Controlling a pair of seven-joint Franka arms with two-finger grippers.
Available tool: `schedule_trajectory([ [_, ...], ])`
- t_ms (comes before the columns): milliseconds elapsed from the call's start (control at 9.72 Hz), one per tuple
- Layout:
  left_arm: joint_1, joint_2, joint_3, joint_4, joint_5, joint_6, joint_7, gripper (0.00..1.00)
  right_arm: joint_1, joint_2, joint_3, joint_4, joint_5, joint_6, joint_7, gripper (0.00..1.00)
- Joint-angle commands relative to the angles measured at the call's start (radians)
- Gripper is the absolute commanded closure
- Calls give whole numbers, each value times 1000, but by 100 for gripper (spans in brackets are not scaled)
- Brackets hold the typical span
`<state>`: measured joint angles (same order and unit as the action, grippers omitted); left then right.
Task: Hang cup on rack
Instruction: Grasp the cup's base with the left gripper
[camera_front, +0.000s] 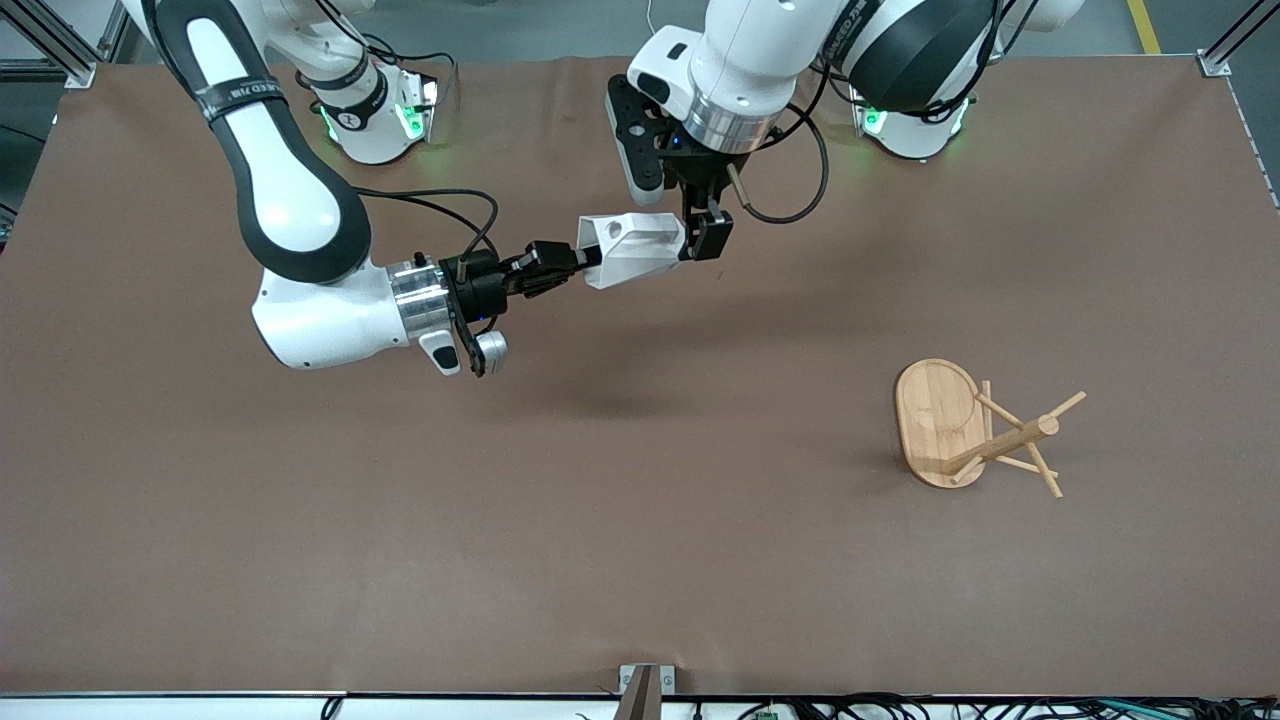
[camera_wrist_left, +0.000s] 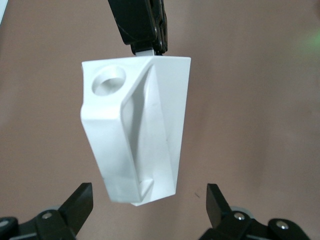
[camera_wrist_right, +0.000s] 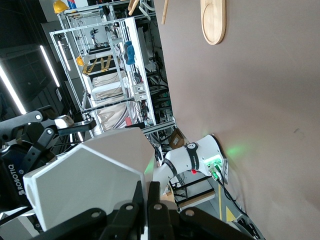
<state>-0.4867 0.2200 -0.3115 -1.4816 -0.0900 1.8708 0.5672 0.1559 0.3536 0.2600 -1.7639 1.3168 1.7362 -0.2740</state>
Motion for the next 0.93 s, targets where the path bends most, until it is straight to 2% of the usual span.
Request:
schedule_trajectory([
  [0, 4, 30, -3, -14, -13, 25, 25, 0, -7, 1, 10, 1, 27, -7, -2, 98],
  [823, -3, 55, -4, -31, -37, 80, 25, 1, -6, -8, 15, 3, 28, -7, 9, 97],
])
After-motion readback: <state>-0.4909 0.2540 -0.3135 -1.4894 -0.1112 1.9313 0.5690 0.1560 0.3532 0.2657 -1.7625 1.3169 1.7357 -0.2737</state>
